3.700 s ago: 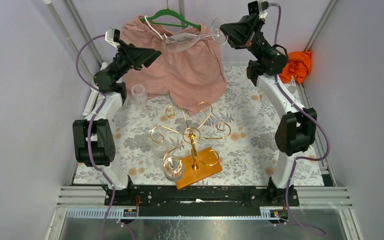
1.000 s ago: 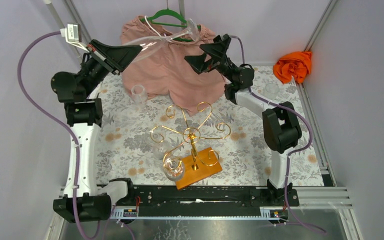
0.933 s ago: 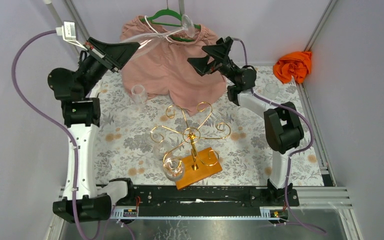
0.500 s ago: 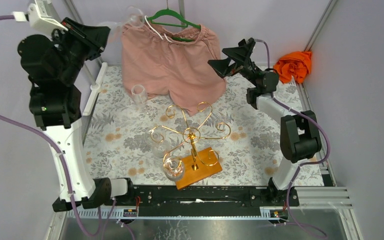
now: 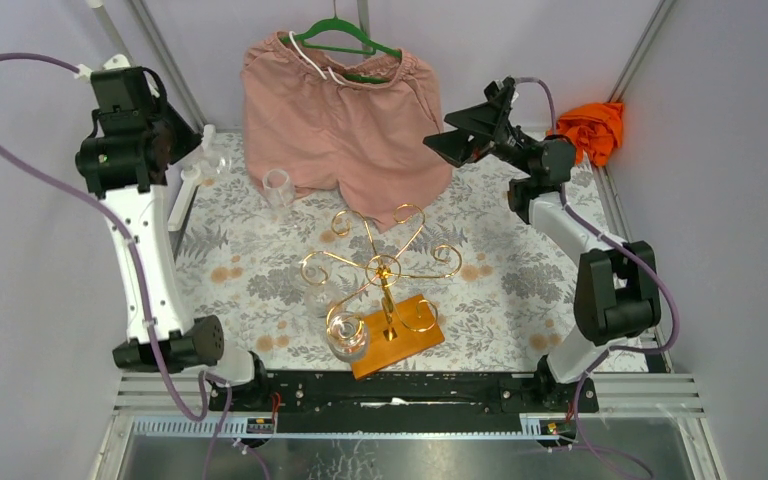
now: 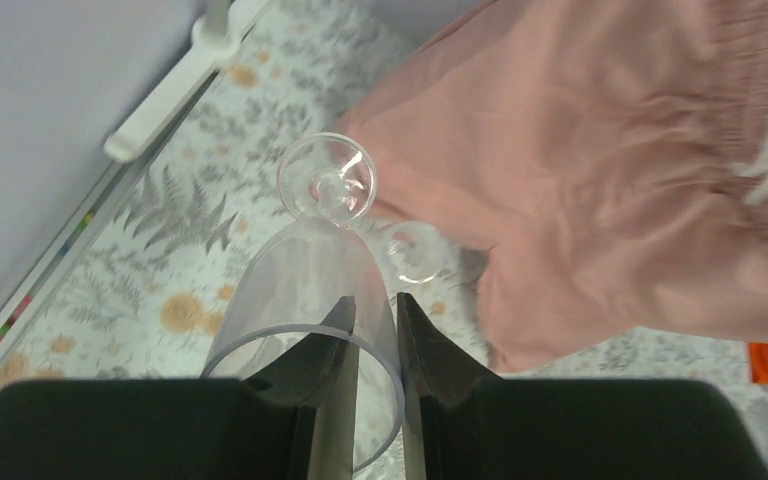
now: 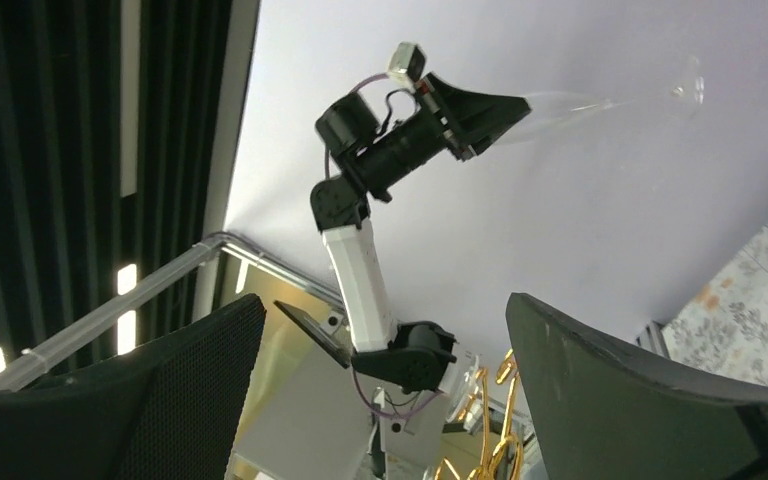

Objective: Take the wine glass off the wine glass rack

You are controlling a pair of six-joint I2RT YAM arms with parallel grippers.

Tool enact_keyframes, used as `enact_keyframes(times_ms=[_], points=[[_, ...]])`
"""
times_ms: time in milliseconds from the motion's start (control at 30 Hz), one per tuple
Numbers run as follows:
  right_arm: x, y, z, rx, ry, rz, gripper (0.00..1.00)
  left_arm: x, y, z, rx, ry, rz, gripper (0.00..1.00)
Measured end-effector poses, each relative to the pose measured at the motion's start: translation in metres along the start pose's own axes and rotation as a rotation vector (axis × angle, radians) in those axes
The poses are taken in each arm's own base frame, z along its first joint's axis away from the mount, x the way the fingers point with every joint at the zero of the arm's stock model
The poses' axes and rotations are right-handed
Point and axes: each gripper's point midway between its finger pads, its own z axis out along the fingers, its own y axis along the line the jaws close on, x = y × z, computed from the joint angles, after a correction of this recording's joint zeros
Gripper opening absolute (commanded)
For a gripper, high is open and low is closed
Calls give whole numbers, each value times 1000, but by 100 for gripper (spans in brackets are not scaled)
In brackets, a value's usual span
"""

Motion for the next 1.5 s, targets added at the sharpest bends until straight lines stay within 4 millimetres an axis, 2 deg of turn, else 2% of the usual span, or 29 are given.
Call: enact_keyframes(times_ms=[133, 300, 500, 567, 700, 867, 1000, 1133, 1367, 1500], points=[[4, 2, -5, 81, 8, -56, 100, 32, 21, 44, -61, 148, -5, 0], [1, 4, -8, 260, -14, -170, 100, 61, 40, 86, -109, 282, -26, 0], [2, 31, -12, 396, -30, -383, 100, 84, 57, 126, -159, 381, -36, 0], [4, 34, -16, 428, -37, -423, 100, 93, 61, 136, -173, 411, -35, 0], [0, 23, -27, 510, -60, -465, 100, 109, 72, 167, -244, 460, 12, 0], [-8, 0, -41, 610, -91, -479, 100, 141, 83, 202, -308, 544, 58, 0], [-11, -10, -48, 647, -101, -491, 100, 145, 81, 217, -308, 555, 67, 0], [-12, -17, -52, 666, -100, -493, 100, 137, 76, 228, -293, 526, 66, 0], [-14, -18, -52, 669, -104, -501, 100, 128, 71, 242, -277, 498, 64, 0], [-17, -22, -52, 670, -104, -496, 100, 135, 72, 253, -273, 510, 63, 0]])
